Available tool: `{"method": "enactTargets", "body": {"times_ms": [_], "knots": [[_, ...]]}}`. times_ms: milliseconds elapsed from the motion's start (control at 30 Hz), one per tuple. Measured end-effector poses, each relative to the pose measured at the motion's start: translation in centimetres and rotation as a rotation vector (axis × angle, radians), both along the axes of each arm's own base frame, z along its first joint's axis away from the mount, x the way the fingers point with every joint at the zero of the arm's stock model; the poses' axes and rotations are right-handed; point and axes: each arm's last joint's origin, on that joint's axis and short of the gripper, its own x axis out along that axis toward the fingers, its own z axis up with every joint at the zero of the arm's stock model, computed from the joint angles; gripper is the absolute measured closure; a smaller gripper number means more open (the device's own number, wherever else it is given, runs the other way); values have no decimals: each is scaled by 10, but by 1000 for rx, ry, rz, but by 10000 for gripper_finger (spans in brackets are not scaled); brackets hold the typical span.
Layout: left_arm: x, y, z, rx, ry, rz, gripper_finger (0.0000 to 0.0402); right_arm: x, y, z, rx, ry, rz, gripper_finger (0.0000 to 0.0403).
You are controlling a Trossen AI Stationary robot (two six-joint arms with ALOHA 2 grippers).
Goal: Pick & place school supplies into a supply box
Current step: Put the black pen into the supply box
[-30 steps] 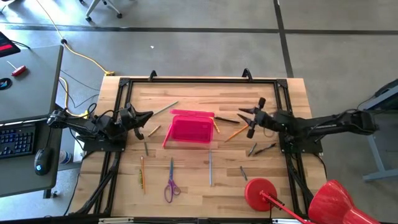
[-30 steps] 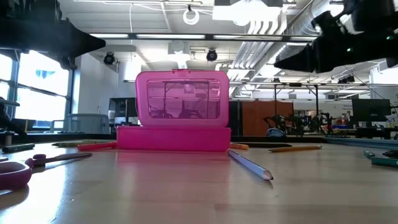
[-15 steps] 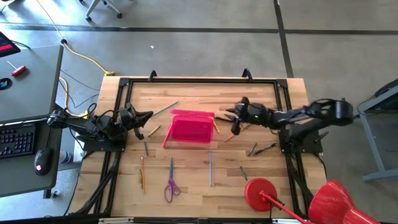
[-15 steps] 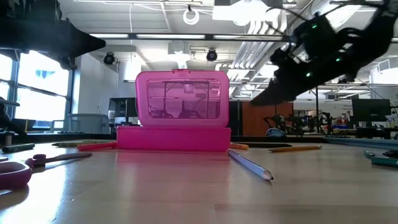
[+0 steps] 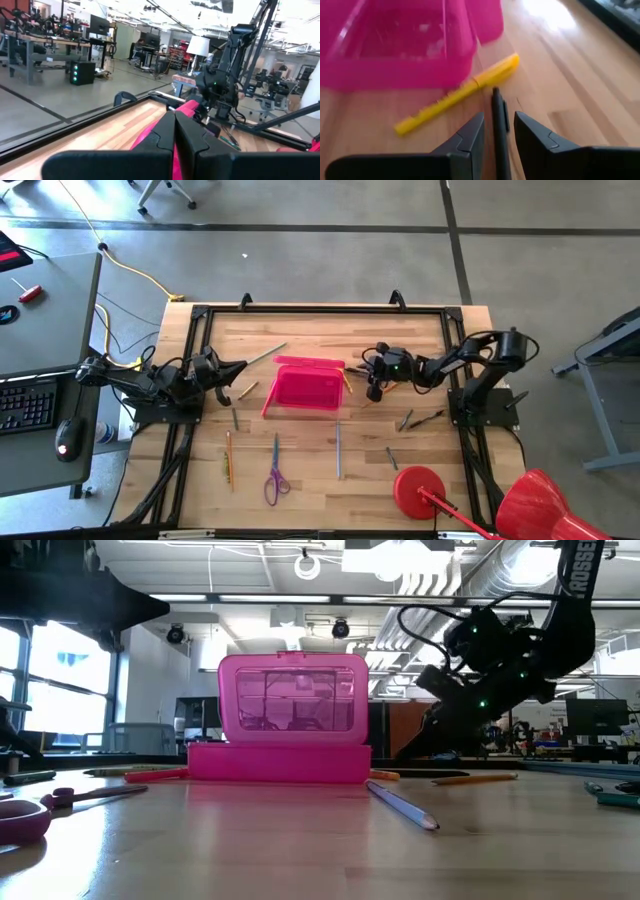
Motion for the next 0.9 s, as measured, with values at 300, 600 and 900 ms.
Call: {"method": "enactTargets", "body": {"times_ms": [300,600,900], "knots": [[0,0,0,1,2,0,362,-4,-10,-18,33,54,9,316],[0,0,0,2,3,1,362,-6,-15,-41,77,96,28,360],[0,0,0,2,3,2,362,0,-9,-24,71,17,30,386]]}}
